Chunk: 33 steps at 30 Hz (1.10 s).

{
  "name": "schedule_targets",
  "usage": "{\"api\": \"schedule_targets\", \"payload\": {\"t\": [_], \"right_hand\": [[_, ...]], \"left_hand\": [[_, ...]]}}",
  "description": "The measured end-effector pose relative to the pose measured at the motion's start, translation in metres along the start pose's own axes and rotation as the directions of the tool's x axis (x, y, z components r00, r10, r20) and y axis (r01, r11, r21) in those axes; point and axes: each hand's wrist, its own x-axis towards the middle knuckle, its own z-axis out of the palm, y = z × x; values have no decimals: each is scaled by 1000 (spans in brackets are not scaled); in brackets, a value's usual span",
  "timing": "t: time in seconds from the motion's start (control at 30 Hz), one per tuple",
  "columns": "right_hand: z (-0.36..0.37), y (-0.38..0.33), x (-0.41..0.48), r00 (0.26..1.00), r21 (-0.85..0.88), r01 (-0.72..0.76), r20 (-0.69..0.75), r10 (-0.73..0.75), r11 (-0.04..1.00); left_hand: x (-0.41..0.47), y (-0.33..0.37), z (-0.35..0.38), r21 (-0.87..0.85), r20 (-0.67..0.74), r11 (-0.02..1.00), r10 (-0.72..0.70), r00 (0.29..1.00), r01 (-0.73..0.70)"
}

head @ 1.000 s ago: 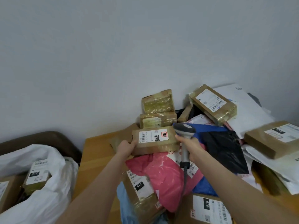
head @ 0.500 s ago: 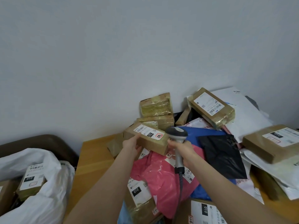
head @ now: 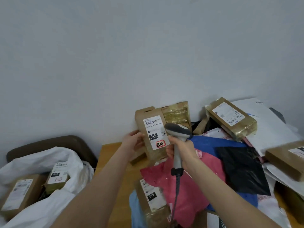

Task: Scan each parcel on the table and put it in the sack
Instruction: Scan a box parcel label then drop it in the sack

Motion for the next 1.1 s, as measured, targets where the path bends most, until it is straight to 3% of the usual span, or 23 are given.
{"api": "schedule_targets", "payload": {"t": [0.3,0.63,1.1], "right_hand": [[103,28,-48,991,-134,30,131,-12,991],[207,105,-95,991,-299,90,120,-56,950],[279,143,-115,997,-347,42,80,-15,937]], "left_hand": [[-10,22,-118,125,-4,975,186,983,-184],[10,8,-244,177,16,962,211,977,-210],[30,12,-322,215,25,944,251,968,-250]]}}
